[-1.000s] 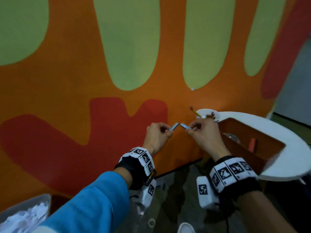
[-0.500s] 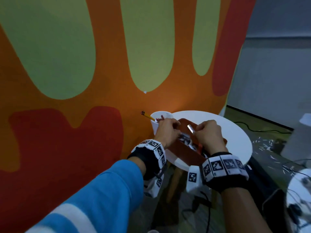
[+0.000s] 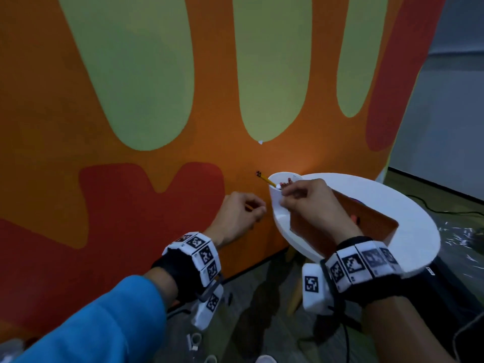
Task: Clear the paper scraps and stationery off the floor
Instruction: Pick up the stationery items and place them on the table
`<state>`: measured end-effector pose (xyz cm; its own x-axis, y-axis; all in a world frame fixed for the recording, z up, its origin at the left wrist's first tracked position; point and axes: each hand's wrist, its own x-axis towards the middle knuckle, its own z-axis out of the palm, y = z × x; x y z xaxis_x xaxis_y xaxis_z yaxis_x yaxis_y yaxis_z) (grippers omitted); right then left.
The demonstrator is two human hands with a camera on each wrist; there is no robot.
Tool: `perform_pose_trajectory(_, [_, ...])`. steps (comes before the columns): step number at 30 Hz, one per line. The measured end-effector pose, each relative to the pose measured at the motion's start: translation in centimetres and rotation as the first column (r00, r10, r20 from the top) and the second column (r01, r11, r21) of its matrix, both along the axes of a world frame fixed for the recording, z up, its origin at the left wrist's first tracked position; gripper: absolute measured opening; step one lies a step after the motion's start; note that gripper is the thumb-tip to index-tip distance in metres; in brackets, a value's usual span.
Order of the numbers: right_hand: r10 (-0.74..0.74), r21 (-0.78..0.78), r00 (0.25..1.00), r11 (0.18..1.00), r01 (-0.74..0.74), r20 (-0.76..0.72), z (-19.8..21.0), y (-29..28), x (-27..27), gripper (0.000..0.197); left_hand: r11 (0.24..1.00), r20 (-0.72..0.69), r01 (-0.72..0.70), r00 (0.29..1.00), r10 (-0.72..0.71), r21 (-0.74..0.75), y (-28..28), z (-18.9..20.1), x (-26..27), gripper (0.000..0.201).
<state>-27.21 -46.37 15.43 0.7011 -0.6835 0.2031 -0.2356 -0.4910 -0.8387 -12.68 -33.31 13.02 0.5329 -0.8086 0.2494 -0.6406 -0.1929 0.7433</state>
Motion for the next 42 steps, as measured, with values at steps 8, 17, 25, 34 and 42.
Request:
perform_pose_trajectory(8, [0.364, -0.024, 0.878, 0.920, -0.391, -0.312, -4.4, 7.6, 8.5, 0.018, 0.981, -0.010, -0.129, 0.991, 0.132, 0.146, 11.3, -3.1, 7.3, 0.012])
perform_pose_trajectory(17, [0.583, 0.221, 0.537, 0.776, -0.590, -0.610, -19.8, 18.9, 17.3, 0.005, 0.886, -0.175, -0.193, 0.942, 0.288, 0.421, 26.6, -17.5, 13.2, 0.009])
perform_pose_trajectory(25, [0.596, 0.364, 0.377, 0.767, -0.528, -0.709, -38.1, 27.3, 18.4, 0.018, 0.783, -0.333, -0.136, 0.851, 0.406, 0.607, 34.8, -34.5, 12.2, 0.019])
perform_pose_trajectory(34, [0.584, 0.379, 0.297, 0.759, -0.530, -0.755, -47.0, 28.1, 17.5, 0.018, 0.692, -0.437, -0.095, 0.712, 0.550, 0.716, 34.5, -46.6, 7.5, 0.023])
perform_pose_trajectory(42, [0.588, 0.327, 0.295, 0.724, -0.607, -0.753, -51.5, 30.4, 17.0, 0.029, 0.600, -0.250, -0.330, 0.688, 0.682, 0.729, 33.0, -49.6, 5.2, 0.027])
